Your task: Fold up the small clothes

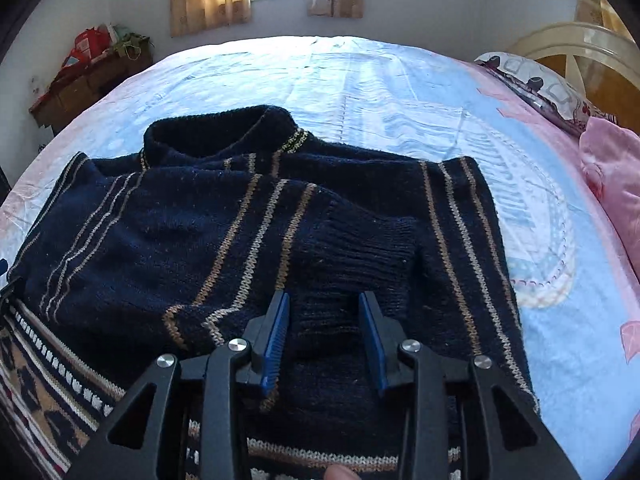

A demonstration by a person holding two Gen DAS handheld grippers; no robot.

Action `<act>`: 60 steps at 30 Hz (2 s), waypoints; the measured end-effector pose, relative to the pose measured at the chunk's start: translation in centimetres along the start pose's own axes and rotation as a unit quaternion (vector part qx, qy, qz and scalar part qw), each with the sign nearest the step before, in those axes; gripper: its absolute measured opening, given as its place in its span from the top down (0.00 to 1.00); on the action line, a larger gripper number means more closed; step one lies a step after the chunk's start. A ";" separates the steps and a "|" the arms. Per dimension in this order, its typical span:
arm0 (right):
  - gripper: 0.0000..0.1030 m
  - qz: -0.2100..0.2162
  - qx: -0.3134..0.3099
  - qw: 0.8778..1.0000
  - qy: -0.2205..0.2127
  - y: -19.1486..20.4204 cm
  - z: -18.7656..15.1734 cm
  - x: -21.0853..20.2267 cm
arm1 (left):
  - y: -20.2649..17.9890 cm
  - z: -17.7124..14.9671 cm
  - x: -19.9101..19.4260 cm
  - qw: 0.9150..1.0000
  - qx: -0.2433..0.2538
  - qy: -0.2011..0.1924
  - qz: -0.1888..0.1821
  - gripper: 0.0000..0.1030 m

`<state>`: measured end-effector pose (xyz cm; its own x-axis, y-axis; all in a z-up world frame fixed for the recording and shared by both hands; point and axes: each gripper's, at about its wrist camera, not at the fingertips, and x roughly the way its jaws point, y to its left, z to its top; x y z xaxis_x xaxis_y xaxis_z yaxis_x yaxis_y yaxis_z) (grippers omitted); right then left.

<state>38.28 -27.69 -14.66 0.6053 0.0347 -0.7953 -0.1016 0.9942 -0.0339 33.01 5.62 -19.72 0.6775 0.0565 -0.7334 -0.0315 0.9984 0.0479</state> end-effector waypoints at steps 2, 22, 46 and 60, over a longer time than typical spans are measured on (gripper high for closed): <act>0.63 0.000 0.008 1.000 0.001 -0.2 -0.3 -0.4 | -0.1 -0.2 -0.2 1.000 0.004 0.001 0.003 0.00; 0.63 -0.010 0.024 1.000 0.008 -1.0 -4.1 -4.5 | -1.2 -1.6 -3.0 0.999 0.028 -0.006 0.014 0.00; 0.57 0.033 -0.026 0.999 -0.015 3.7 -14.6 -15.4 | -0.2 -10.0 -14.2 0.998 0.052 -0.023 -0.038 0.00; 0.57 0.005 -0.015 1.000 -0.004 1.4 -21.4 -20.0 | -1.8 -16.2 -15.8 0.992 0.053 0.045 -0.109 0.10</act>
<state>9.15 -29.20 -11.78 0.6103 0.0458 -0.7908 -0.1311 0.9904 -0.0438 10.49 3.07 -19.19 0.5919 -0.1551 -0.7909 0.1894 0.9806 -0.0506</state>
